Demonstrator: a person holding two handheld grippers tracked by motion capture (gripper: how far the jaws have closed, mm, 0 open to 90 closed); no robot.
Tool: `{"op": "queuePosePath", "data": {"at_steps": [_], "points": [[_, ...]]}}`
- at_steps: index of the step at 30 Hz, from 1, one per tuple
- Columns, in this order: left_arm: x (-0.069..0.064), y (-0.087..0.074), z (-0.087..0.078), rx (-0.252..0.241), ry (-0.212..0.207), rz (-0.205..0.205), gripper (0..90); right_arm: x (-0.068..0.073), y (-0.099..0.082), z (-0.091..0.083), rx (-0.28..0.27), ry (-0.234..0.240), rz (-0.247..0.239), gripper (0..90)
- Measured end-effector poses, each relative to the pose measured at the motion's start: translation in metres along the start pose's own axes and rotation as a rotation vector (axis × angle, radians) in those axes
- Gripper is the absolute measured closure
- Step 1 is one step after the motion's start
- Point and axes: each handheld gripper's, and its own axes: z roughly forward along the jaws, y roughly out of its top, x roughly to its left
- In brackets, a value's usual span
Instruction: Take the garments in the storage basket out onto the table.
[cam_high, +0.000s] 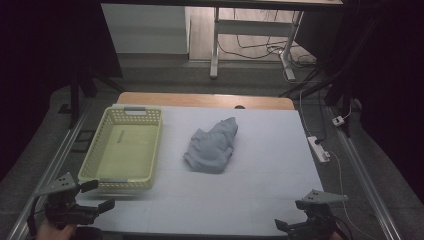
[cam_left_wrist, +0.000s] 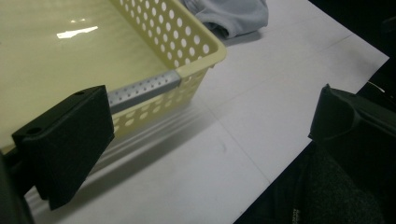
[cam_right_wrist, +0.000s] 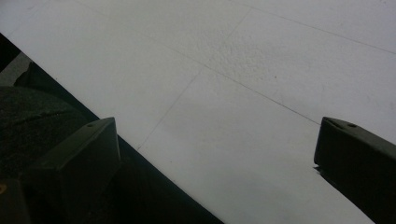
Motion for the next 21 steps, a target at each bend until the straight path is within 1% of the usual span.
{"op": "queuePosePath", "data": {"at_steps": [5, 7, 10, 13, 15, 19, 21], "points": [[0.0, -0.006, -0.002, 0.021, 0.027, 0.006, 0.0, 0.0, 0.0, 0.0, 0.0, -0.001, -0.001, 0.0], [0.0, -0.008, -0.003, 0.037, 0.037, 0.007, 0.0, 0.0, 0.0, 0.0, 0.0, -0.001, -0.002, 0.0], [-0.001, -0.01, -0.005, 0.041, 0.045, 0.006, 0.0, 0.0, 0.0, 0.0, 0.0, -0.002, -0.002, 0.0], [-0.002, -0.012, -0.007, 0.058, 0.061, 0.004, 0.0, 0.001, 0.0, 0.0, 0.001, -0.002, -0.004, 0.0], [-0.003, -0.013, -0.007, 0.075, 0.062, 0.002, 0.0, 0.001, 0.0, 0.0, 0.002, -0.003, -0.005, 0.0], [-0.004, -0.013, -0.006, 0.111, 0.058, 0.014, 0.0, 0.001, 0.0, 0.0, 0.004, -0.006, -0.006, 0.0], [-0.005, -0.013, -0.005, 0.113, 0.057, 0.017, 0.0, 0.001, 0.0, 0.001, 0.007, -0.008, -0.006, 0.0]]}}
